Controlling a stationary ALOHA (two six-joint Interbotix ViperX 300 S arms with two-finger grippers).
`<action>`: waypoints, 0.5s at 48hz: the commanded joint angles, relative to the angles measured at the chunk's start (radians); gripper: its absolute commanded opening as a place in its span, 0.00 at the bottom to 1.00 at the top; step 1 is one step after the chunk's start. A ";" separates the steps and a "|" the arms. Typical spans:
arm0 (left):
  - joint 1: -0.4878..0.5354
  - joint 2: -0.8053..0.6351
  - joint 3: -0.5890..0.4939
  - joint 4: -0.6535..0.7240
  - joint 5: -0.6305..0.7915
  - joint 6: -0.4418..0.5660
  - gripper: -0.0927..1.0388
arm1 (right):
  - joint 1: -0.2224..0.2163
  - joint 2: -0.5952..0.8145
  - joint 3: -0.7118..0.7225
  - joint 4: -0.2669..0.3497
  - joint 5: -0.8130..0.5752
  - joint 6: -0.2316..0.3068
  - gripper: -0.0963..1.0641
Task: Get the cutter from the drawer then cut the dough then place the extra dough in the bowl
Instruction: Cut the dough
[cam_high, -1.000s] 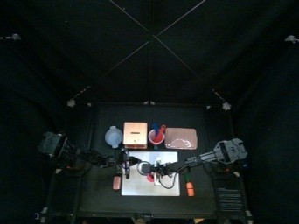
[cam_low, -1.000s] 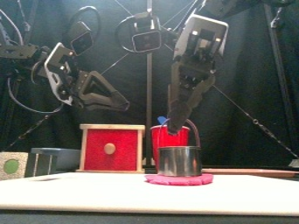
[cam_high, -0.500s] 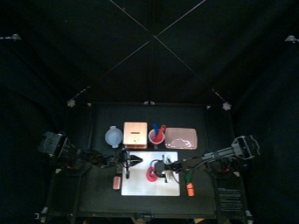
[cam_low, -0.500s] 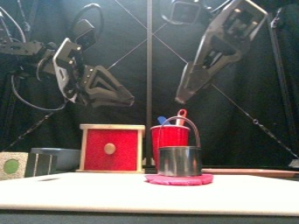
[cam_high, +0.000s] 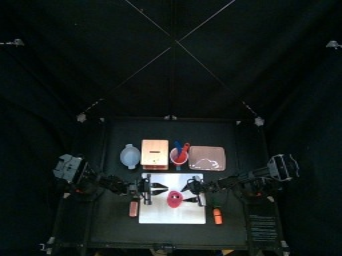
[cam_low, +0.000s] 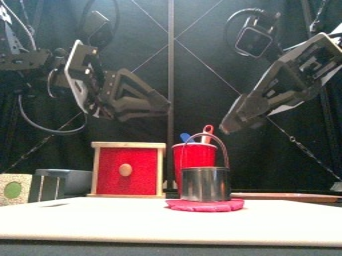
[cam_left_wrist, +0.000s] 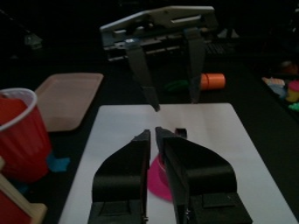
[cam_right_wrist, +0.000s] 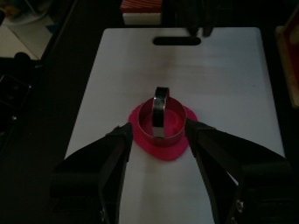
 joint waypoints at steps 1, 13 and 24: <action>-0.018 0.020 -0.051 0.002 -0.011 0.002 0.66 | -0.003 0.023 0.005 0.049 -0.051 -0.009 0.82; -0.020 0.044 -0.052 -0.021 -0.002 -0.002 0.74 | 0.031 0.089 -0.006 0.199 -0.133 -0.114 0.82; -0.017 0.064 -0.060 -0.041 0.003 0.000 0.74 | 0.100 0.135 -0.020 0.393 -0.184 -0.276 0.82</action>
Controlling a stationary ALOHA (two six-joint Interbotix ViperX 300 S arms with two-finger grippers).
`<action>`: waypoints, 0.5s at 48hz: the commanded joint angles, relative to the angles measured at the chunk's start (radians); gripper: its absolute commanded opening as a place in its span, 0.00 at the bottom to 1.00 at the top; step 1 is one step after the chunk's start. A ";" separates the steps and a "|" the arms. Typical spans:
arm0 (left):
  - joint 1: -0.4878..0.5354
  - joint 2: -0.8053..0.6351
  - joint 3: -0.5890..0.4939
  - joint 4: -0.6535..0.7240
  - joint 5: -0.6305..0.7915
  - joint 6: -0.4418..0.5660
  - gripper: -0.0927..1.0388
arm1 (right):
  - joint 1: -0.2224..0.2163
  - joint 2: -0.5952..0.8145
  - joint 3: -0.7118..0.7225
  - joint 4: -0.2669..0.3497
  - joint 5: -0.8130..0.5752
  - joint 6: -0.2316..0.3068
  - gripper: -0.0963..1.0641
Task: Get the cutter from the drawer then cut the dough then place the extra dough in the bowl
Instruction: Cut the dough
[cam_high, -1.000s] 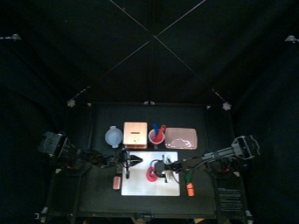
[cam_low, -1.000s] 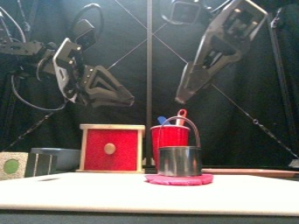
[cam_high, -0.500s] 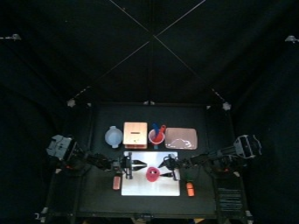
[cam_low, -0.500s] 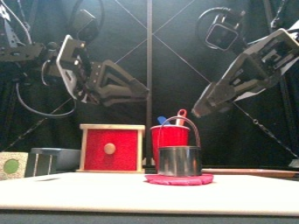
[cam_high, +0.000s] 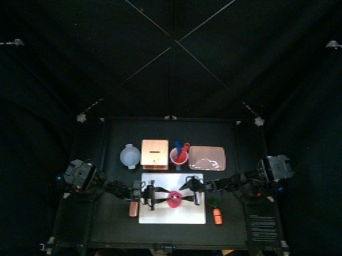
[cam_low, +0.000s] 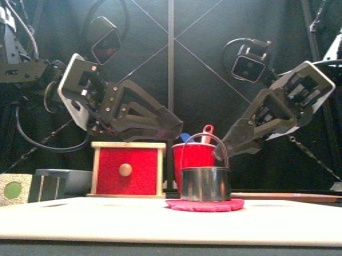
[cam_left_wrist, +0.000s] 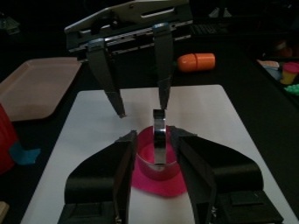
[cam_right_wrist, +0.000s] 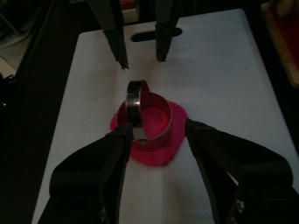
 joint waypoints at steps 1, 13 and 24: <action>0.003 -0.006 -0.025 -0.006 -0.003 0.002 0.74 | 0.041 0.002 -0.015 0.089 -0.032 -0.052 0.82; 0.000 -0.011 -0.026 -0.021 0.011 0.003 0.74 | 0.081 -0.006 -0.002 0.181 -0.034 -0.107 0.82; -0.003 -0.018 -0.026 -0.031 0.021 0.005 0.74 | 0.083 -0.011 0.015 0.175 -0.032 -0.106 0.82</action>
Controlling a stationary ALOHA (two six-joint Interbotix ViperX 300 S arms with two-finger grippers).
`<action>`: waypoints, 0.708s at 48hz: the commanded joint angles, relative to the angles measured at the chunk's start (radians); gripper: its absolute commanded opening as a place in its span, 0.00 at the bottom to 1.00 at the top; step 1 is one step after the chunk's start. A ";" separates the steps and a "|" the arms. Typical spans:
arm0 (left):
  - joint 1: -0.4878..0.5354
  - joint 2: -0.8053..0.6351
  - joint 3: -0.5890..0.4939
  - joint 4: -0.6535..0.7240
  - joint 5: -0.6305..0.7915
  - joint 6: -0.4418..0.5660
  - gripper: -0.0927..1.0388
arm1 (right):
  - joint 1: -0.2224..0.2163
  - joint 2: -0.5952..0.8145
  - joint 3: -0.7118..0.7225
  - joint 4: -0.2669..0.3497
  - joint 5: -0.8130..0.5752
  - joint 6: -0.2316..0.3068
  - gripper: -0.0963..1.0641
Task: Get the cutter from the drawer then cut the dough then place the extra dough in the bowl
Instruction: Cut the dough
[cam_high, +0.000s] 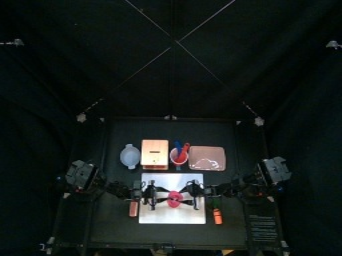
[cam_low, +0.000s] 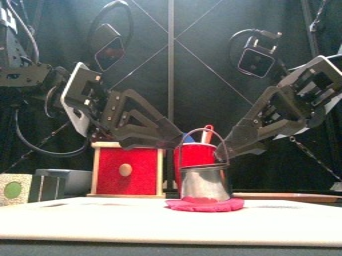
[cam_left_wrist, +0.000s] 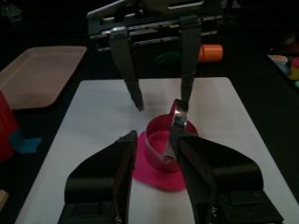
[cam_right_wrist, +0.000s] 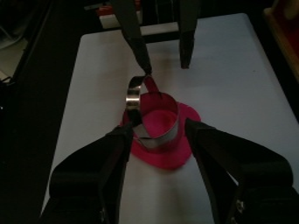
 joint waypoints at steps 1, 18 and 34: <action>-0.006 -0.021 -0.025 -0.005 0.003 0.002 0.74 | 0.003 -0.021 -0.005 0.002 -0.003 0.003 0.82; -0.011 -0.035 -0.043 0.051 0.074 0.005 0.74 | 0.031 -0.044 -0.031 0.018 0.012 0.011 0.82; 0.000 -0.029 -0.057 0.075 0.103 0.005 0.74 | 0.048 -0.020 -0.057 0.054 0.031 0.011 0.82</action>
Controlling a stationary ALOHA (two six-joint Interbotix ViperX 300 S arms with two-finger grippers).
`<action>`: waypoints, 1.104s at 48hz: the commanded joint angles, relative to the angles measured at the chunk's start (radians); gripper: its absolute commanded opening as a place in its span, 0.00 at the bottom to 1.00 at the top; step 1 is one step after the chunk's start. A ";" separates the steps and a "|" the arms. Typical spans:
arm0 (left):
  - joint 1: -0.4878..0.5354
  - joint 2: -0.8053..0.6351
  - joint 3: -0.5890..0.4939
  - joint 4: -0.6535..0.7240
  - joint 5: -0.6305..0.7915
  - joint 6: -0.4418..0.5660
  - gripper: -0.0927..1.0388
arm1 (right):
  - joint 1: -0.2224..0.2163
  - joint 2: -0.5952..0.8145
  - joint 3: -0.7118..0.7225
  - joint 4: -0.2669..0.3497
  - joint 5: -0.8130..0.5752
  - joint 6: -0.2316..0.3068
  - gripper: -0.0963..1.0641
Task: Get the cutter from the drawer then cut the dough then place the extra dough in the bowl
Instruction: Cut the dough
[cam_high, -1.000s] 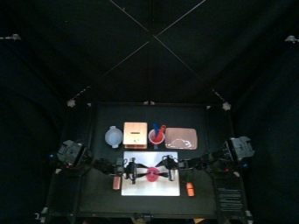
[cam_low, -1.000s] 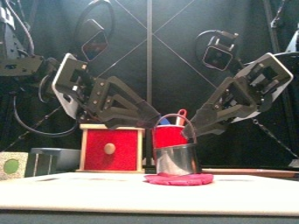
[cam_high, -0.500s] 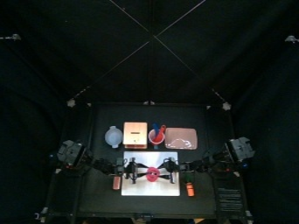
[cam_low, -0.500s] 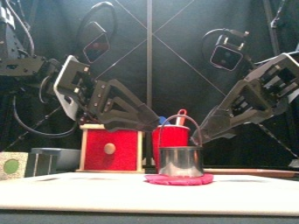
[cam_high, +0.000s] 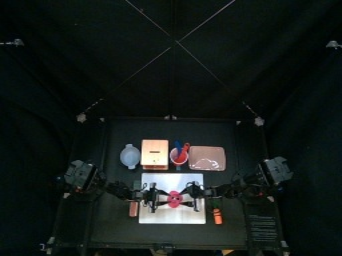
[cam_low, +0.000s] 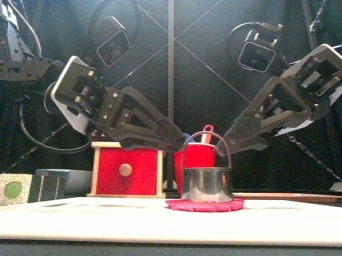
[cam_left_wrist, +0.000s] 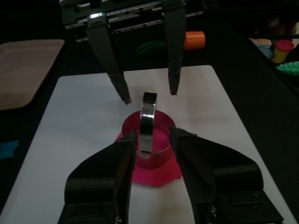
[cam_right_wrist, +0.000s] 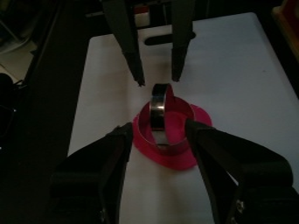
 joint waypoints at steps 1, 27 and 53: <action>0.006 -0.015 -0.025 0.005 -0.005 0.002 0.74 | 0.005 -0.005 -0.015 0.009 -0.002 0.000 0.82; 0.061 0.015 -0.060 0.071 0.043 0.002 0.74 | 0.005 0.015 -0.020 0.015 0.014 0.000 0.81; 0.072 0.018 -0.060 0.074 0.091 0.002 0.74 | 0.003 0.032 -0.041 0.012 0.035 0.000 0.70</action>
